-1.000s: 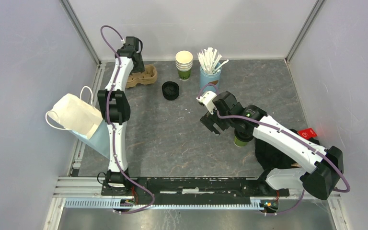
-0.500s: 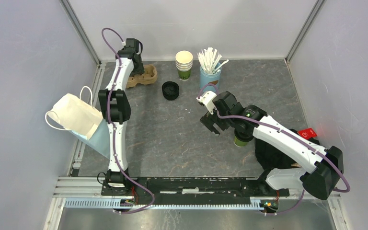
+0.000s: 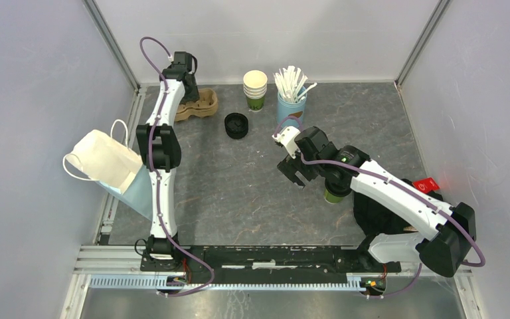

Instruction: Pack the takeout coffee

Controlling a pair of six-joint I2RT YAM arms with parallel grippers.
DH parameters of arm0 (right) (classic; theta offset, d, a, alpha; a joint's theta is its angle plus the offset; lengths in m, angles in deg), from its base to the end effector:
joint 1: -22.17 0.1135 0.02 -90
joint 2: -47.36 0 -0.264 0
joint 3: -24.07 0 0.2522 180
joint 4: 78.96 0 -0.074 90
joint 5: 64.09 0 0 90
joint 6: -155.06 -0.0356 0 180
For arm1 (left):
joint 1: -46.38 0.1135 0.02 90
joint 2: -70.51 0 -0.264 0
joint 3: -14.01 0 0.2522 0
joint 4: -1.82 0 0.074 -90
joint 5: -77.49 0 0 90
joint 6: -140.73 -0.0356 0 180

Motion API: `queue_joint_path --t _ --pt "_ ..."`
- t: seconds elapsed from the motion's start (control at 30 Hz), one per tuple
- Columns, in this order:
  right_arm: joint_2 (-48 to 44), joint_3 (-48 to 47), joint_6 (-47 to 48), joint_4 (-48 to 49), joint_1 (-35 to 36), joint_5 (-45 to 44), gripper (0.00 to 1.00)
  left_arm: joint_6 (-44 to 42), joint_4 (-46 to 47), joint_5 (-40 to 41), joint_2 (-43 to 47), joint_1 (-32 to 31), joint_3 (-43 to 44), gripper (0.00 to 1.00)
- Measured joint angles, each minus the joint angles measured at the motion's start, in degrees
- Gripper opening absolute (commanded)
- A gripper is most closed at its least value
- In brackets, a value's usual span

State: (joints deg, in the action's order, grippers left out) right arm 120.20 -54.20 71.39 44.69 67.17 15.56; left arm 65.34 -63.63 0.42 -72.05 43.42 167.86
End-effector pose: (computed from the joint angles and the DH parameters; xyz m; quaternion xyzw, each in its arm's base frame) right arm 0.1897 0.1807 0.3050 -0.3793 0.8590 0.0301 0.3425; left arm 0.5403 -0.0200 0.2353 -0.1304 0.9370 0.0592 0.3185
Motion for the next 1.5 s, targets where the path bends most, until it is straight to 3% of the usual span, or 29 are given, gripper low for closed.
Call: queue_joint_path --t 0.37,0.7,0.87,1.07,1.17,1.23,1.5 --pt "0.13 -0.31 0.00 0.02 0.02 0.13 0.98 0.00 -0.13 -0.07 2.27 0.00 0.00 0.39" --pt "1.51 -5.11 -0.44 -0.79 0.00 0.42 0.98 0.09 -0.44 -4.66 13.84 -0.09 -0.13 0.33" --pt "4.02 -12.66 -2.47 -2.16 -2.60 4.81 0.98 0.20 1.75 -8.20 24.09 -1.81 -7.13 0.33" --pt "7.85 -23.74 -11.06 -0.15 -15.10 19.56 0.96 0.33 6.25 -11.41 38.36 -8.55 -21.99 0.33" --pt "8.11 -24.02 -21.18 8.48 -20.65 30.36 0.90 2.19 9.22 -13.92 45.97 -12.46 -31.19 0.33" --pt "7.34 -19.76 -31.10 20.33 -22.45 37.05 0.86 4.26 11.67 -15.54 50.82 -14.34 -37.03 0.32" --pt "8.33 -7.85 -60.15 50.80 -21.70 47.84 0.77 13.18 21.42 -17.57 64.89 -19.93 -54.97 0.32"
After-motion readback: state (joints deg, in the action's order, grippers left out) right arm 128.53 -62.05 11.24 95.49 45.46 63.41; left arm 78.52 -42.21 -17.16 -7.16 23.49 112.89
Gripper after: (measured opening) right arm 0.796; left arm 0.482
